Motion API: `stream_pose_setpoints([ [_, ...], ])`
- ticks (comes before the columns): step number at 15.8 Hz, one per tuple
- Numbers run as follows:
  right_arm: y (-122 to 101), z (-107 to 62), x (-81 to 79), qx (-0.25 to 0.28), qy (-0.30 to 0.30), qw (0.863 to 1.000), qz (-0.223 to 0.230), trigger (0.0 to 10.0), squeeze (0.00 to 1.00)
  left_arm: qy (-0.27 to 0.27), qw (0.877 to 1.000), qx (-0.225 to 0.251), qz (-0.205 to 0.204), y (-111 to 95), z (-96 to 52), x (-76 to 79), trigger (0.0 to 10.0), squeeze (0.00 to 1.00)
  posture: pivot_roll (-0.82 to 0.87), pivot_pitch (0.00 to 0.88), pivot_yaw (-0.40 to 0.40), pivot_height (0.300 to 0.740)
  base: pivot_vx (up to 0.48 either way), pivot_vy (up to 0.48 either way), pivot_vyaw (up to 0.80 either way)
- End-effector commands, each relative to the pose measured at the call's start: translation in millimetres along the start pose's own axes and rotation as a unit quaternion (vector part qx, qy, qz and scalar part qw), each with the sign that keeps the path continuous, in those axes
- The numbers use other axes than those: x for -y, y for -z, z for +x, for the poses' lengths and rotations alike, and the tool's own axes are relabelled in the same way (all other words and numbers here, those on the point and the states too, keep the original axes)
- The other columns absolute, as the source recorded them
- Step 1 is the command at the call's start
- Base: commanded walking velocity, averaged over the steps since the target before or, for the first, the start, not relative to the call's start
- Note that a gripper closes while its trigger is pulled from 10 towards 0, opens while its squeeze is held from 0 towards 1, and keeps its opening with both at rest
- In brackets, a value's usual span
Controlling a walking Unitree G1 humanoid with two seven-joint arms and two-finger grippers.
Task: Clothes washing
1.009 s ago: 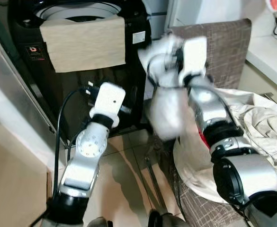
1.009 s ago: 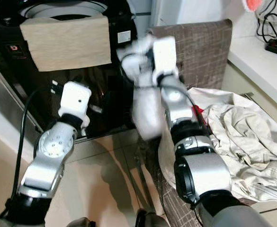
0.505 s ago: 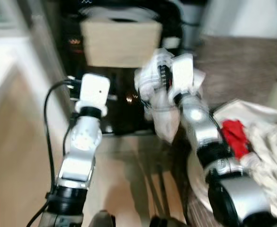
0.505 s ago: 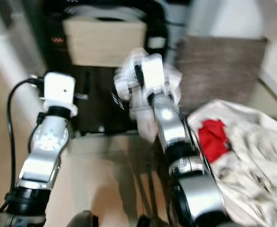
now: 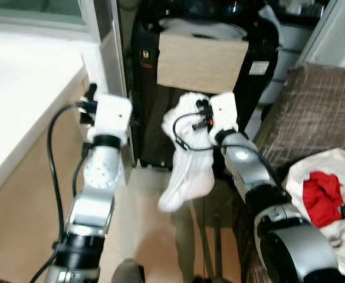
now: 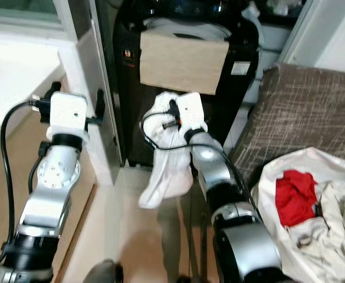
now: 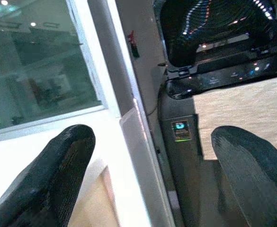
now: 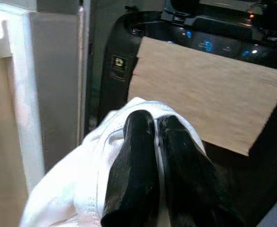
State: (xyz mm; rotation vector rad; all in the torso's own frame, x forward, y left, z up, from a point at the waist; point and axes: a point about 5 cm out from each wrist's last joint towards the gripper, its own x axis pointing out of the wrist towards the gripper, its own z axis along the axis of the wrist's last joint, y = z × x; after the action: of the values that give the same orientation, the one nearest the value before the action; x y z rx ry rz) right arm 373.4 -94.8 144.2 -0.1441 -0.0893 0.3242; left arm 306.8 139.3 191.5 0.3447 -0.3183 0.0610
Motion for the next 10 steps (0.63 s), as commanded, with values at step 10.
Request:
stream_pose_setpoints([
  [10,-105,15.6,19.2,0.234,0.053,0.969,-0.062,0.0,0.00,0.020,0.997,0.074,-0.015,-24,2.6,4.2,10.0,0.00,0.07,0.025,-0.041,0.737,0.480,0.000,0.08],
])
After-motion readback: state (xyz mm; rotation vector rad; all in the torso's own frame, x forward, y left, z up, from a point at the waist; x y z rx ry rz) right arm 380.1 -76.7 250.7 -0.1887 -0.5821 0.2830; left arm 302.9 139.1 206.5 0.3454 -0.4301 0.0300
